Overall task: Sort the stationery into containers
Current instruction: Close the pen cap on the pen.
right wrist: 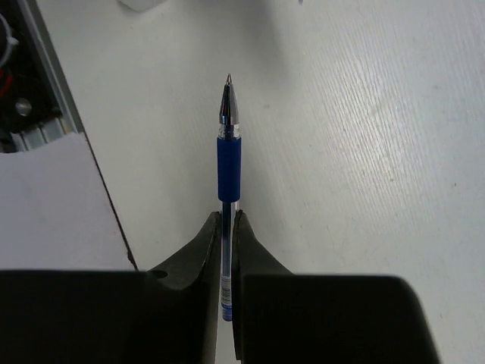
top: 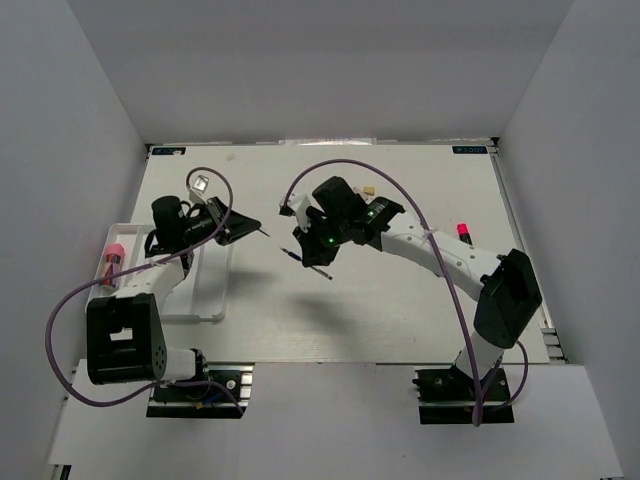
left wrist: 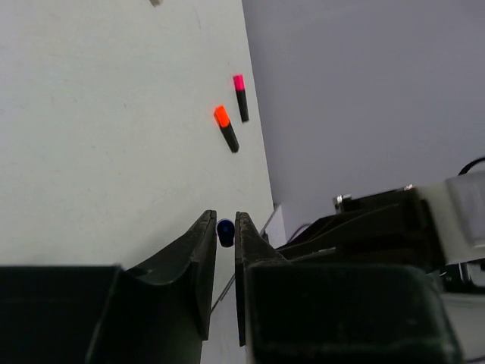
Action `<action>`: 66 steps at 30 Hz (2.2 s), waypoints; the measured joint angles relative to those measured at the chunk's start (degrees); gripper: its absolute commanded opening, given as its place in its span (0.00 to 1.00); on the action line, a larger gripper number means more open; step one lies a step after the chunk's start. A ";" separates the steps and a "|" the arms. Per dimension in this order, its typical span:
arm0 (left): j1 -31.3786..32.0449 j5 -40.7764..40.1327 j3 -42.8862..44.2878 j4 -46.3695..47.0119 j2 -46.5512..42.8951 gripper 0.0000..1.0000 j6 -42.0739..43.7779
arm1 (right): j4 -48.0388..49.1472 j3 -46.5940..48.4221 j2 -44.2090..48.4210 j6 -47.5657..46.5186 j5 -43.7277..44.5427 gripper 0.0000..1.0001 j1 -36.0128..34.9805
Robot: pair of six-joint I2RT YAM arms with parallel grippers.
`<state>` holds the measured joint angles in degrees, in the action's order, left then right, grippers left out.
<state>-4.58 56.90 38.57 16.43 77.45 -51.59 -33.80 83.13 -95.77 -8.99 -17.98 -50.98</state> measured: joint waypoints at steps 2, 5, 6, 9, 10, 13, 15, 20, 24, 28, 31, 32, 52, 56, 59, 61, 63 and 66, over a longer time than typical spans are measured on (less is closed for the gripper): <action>1.57 0.98 -2.08 4.26 -0.07 0.00 -2.14 | -0.68 2.54 -0.57 0.66 -1.62 0.00 0.00; 3.39 2.54 -4.46 9.70 0.13 0.00 -5.44 | -1.05 5.88 -2.12 1.62 -3.61 0.00 0.02; 3.76 2.97 -4.74 10.69 0.17 0.00 -6.19 | -0.98 6.19 -2.40 1.81 -3.98 0.00 0.02; 3.96 4.35 -4.83 13.44 0.57 0.00 -7.50 | -1.70 6.08 -2.71 2.58 -4.96 0.00 0.22; 3.96 4.81 -4.83 14.27 0.74 0.00 -7.91 | -1.88 5.92 -2.71 2.64 -5.16 0.00 0.35; 3.96 5.60 -4.81 16.02 1.03 0.00 -8.96 | -2.05 4.98 -2.69 2.82 -5.44 0.00 0.96; 3.96 6.25 -4.74 16.90 1.11 0.00 -9.57 | -2.19 4.09 -2.69 2.84 -5.40 0.00 1.46; 3.96 7.89 -4.66 17.81 1.11 0.00 -10.38 | -2.32 2.45 -2.43 2.86 -5.38 0.00 2.47; 3.96 8.66 -4.66 17.92 1.11 0.00 -10.40 | -2.27 2.45 -2.43 2.86 -5.64 0.00 2.95; 4.07 9.09 -4.66 17.66 1.11 0.00 -10.19 | -2.29 2.62 -2.43 2.86 -6.25 0.00 2.97; 4.37 9.14 -4.66 16.65 1.11 0.00 -9.35 | -2.32 3.10 -2.43 2.89 -6.67 0.00 2.97; 4.63 9.14 -4.66 16.20 1.11 0.00 -8.90 | -2.36 3.37 -2.43 2.89 -6.71 0.00 2.97; 7.50 8.48 -5.27 13.25 1.09 0.00 -6.56 | -4.11 5.29 -3.48 3.50 -7.80 0.00 2.97; 8.20 7.98 -6.10 14.38 1.09 0.00 -7.61 | -4.68 7.08 -5.16 4.04 -8.24 0.00 2.97; 8.41 7.10 -6.75 15.19 1.07 0.00 -7.89 | -5.40 7.80 -5.90 4.33 -8.55 0.00 2.99; 8.63 6.45 -7.52 15.98 0.87 0.00 -8.48 | -5.95 7.96 -6.10 4.57 -8.68 0.00 3.04; 8.85 5.81 -8.57 17.29 0.70 0.00 -9.35 | -6.71 8.41 -6.38 5.03 -8.90 0.00 3.02; 9.22 4.96 -9.20 17.77 0.70 0.00 -9.70 | -8.09 9.40 -7.15 5.57 -9.09 0.00 3.08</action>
<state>4.64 61.87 29.36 34.20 78.15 -61.30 -41.89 92.53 -102.91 -3.42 -27.07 -47.90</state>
